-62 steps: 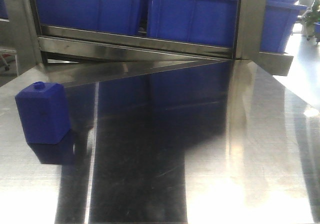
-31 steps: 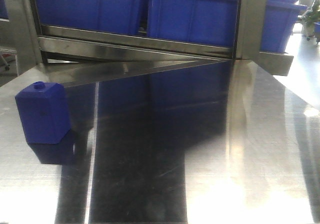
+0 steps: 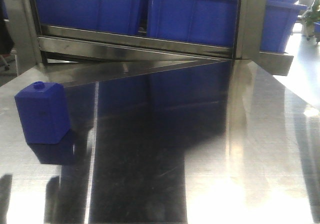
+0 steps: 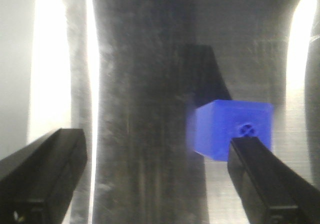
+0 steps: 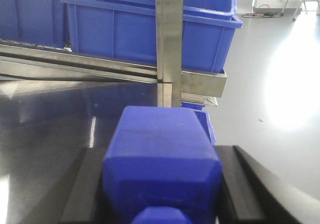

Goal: Pick and sort blue part to right shelf
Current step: 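Lower the left gripper onto the nearer blue part and close it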

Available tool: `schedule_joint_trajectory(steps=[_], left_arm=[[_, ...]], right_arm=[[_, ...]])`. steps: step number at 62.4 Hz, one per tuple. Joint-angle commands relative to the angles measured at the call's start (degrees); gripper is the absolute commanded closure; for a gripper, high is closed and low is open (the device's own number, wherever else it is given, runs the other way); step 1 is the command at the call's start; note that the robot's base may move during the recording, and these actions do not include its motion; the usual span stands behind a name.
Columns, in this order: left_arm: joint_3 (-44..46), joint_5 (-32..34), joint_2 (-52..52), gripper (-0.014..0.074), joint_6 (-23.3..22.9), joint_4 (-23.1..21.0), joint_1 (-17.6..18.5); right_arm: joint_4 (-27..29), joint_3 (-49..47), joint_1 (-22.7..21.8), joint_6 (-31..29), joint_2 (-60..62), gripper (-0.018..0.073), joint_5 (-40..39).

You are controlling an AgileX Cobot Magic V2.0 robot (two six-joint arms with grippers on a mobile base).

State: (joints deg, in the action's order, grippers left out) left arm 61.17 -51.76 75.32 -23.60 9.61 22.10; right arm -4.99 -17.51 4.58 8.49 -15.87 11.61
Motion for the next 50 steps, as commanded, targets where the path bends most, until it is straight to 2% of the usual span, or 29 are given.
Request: schedule_joint_trajectory(steps=[1, 13, 23, 50], left_arm=[[6.38, -3.28, 2.72, -0.0042, -2.57, 0.76, 2.66], [14.38, -8.07, 9.74, -0.0042, -2.57, -2.28, 5.10], [17.58, -11.97, 13.68, -0.0042, -2.57, -2.10, 5.18], [17.68, -12.18, 15.92, -0.0042, -2.70, -4.24, 6.25]], right_arm=[[-0.70, -1.79, -0.20, -0.40, -0.36, 0.0120, -5.90], [-0.70, -1.79, -0.20, -0.40, -0.36, 0.0120, -5.90], [-0.70, -1.79, -0.20, -0.40, -0.36, 0.0120, -5.90], [-0.70, -1.79, -0.20, -0.40, -0.36, 0.0120, -5.90]])
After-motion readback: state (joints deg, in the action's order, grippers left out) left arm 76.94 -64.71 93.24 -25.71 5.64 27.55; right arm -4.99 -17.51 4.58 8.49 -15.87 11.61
